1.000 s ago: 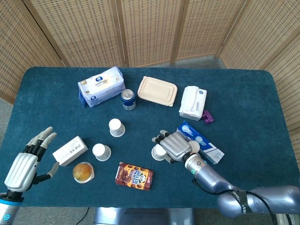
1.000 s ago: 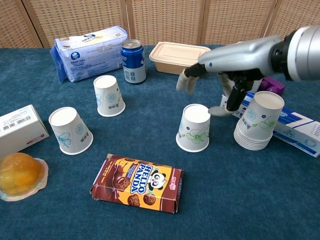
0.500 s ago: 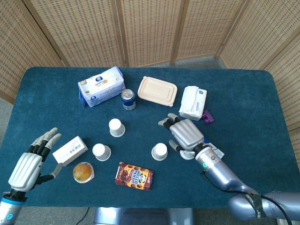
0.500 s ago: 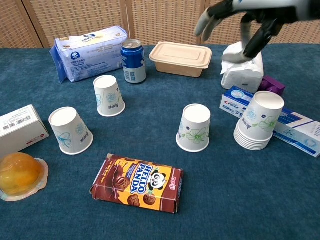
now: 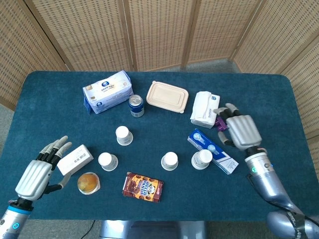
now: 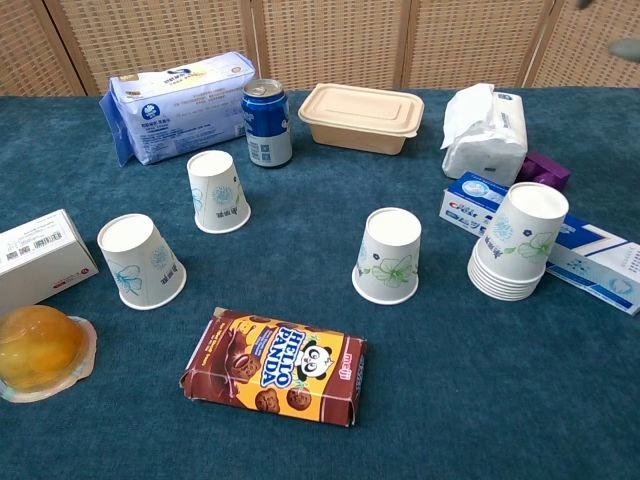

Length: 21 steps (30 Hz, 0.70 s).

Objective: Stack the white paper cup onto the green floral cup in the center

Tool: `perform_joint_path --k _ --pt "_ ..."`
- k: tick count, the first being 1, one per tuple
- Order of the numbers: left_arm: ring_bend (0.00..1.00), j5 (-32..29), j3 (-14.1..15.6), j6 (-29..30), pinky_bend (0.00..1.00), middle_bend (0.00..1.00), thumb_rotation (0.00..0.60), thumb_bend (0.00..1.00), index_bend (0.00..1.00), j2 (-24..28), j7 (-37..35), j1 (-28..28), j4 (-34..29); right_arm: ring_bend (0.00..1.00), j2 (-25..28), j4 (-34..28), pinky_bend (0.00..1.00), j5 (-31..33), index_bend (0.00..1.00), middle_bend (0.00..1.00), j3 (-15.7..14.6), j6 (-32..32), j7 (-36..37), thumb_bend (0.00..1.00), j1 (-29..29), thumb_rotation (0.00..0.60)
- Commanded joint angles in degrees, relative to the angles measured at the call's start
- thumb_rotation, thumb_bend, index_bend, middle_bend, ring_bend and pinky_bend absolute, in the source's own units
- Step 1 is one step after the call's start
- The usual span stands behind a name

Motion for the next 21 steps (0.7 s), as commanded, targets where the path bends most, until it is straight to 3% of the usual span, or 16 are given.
perform_joint_path --k 1,7,21 --pt "0.00 -2.6 -0.1 -2.8 0.11 0.00 0.600 0.44 0.00 0.9 2.5 -1.2 -1.4 0.12 0.6 1.9 0.51 -0.1 0.20 0.25 0.3 2.3 2.0 0.45 -2.6 0.600" --pt "0.00 -6.0 -1.6 -6.7 0.16 0.00 0.600 0.44 0.00 1.0 6.8 -4.0 -2.7 0.12 1.4 3.7 0.51 -0.7 0.20 0.25 0.9 4.0 5.5 0.45 -6.6 0.600" --pt "0.00 -18.5 -4.1 -17.9 0.16 0.00 0.600 0.43 0.00 -3.1 20.8 -12.9 -3.6 0.12 2.4 4.9 0.51 -3.2 0.20 0.25 2.7 3.7 7.8 0.45 -10.6 0.600"
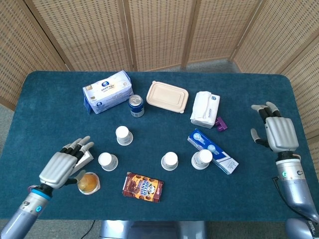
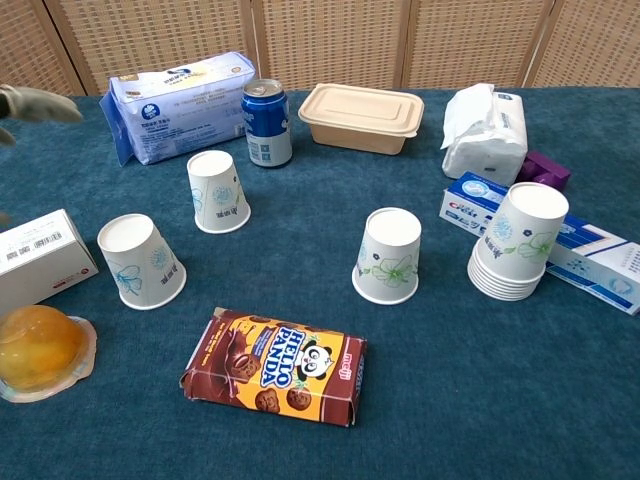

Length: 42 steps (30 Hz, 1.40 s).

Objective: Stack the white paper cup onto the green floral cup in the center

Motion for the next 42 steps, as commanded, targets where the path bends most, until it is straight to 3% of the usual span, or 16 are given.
perform_joint_path --k 1,12,28,31,37,42 --pt "0.00 -3.5 -0.4 -2.6 0.16 0.00 0.600 0.43 0.00 -2.3 3.4 -2.5 0.7 0.12 0.2 0.1 0.51 -0.3 0.20 0.25 0.3 -0.3 0.3 0.45 -0.5 0.600" --pt "0.00 -9.6 -0.3 -5.8 0.19 0.00 0.600 0.43 0.00 -8.3 8.3 -7.4 5.1 0.12 0.7 0.3 0.51 -0.9 0.20 0.25 1.4 -1.0 0.9 0.45 -2.4 0.600" --pt "0.02 -12.8 0.6 -8.5 0.29 0.00 0.600 0.43 0.02 -15.3 6.6 -11.3 12.9 0.12 1.6 0.1 0.51 -1.3 0.20 0.25 2.8 -1.7 1.0 0.45 -4.5 0.600" --pt "0.08 -12.8 0.8 -8.6 0.34 0.02 0.600 0.43 0.06 -16.4 6.5 -11.9 14.2 0.12 1.7 0.1 0.51 -1.4 0.20 0.25 3.0 -1.7 1.1 0.45 -4.8 0.600" --pt "0.26 -13.1 1.2 -8.3 0.48 0.15 0.600 0.43 0.20 -18.2 6.2 -12.5 16.1 0.12 2.0 0.2 0.51 -1.4 0.20 0.25 3.5 -1.8 1.3 0.45 -5.4 0.600" --pt "0.33 -13.0 1.2 -7.5 0.53 0.21 0.600 0.43 0.25 -18.4 5.3 -12.7 16.2 0.12 2.2 0.2 0.51 -1.3 0.20 0.25 3.9 -2.3 1.4 0.45 -5.6 0.600"
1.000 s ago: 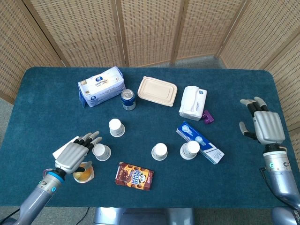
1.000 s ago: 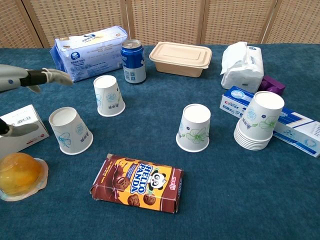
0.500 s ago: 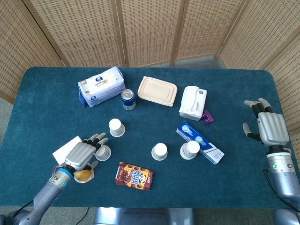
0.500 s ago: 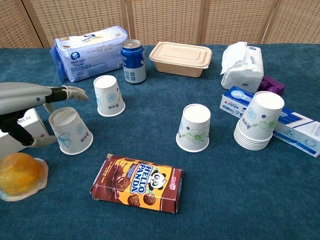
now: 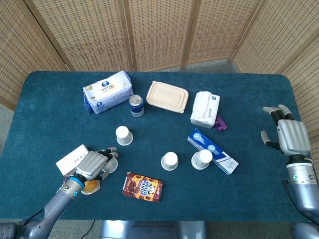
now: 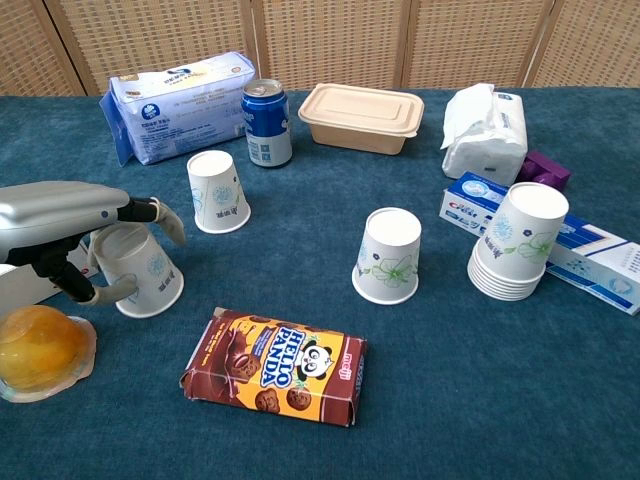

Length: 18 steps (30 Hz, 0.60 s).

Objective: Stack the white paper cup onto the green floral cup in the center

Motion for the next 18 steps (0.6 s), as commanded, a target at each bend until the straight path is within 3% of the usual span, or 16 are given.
perform_joint_path --k 1,18 --pt "0.33 0.4 -0.1 0.7 0.53 0.21 0.600 0.43 0.25 0.2 -0.7 0.1 -0.1 0.12 0.2 -0.2 0.51 0.1 0.20 0.25 0.2 -0.3 0.0 0.45 -0.1 0.600" --pt "0.34 5.3 -2.7 4.7 0.54 0.22 0.600 0.43 0.26 8.6 -10.8 1.2 -6.8 0.11 -0.5 0.0 0.51 0.1 0.20 0.25 0.8 -1.2 -0.7 0.45 -0.4 0.600"
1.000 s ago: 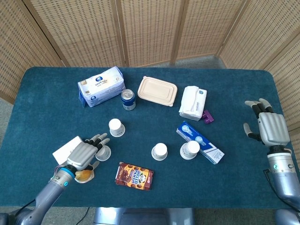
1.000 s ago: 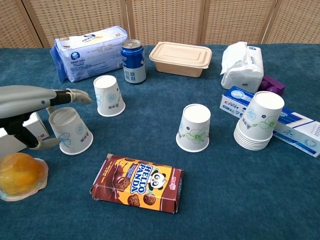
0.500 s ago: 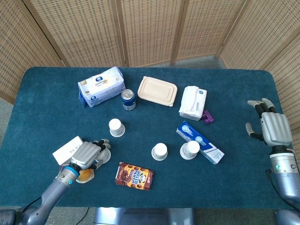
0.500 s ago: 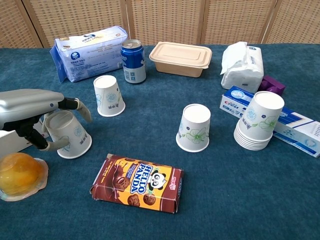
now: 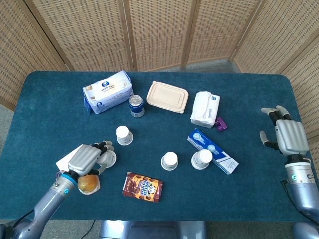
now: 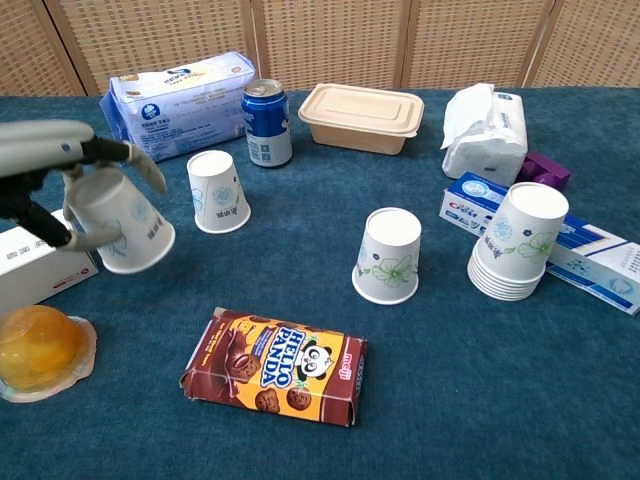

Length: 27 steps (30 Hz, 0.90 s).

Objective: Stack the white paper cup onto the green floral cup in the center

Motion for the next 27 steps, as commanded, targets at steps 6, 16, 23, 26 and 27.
perform_joint_path --k 6,16,23,26,27 --pt "0.34 1.7 -3.0 1.8 0.54 0.22 0.600 0.43 0.25 5.0 -4.8 0.1 -2.9 0.12 0.0 -0.2 0.51 0.3 0.20 0.25 0.2 -0.4 -0.3 0.45 -0.1 0.600" --pt "0.34 -3.5 -6.6 -2.7 0.54 0.22 0.600 0.43 0.25 6.5 -5.3 -4.4 -1.6 0.12 -0.3 0.0 0.51 0.6 0.20 0.25 0.4 -0.9 -0.4 0.45 -0.1 0.600" --pt "0.34 -8.0 -7.7 -4.7 0.54 0.21 0.600 0.43 0.25 5.2 -4.5 -7.1 1.3 0.12 -0.4 0.5 0.51 0.8 0.20 0.25 0.5 -1.0 -0.1 0.45 -0.5 0.600" --pt "0.34 -10.0 -8.0 -5.5 0.54 0.21 0.600 0.43 0.25 4.6 -4.0 -8.3 2.7 0.12 -0.5 0.8 0.51 0.8 0.20 0.25 0.5 -1.0 0.2 0.45 -0.7 0.600" --pt "0.34 -10.4 -8.1 -5.8 0.53 0.21 0.600 0.43 0.25 4.4 -3.9 -8.6 3.1 0.12 -0.5 0.9 0.51 0.8 0.20 0.25 0.6 -1.0 0.3 0.45 -0.7 0.600"
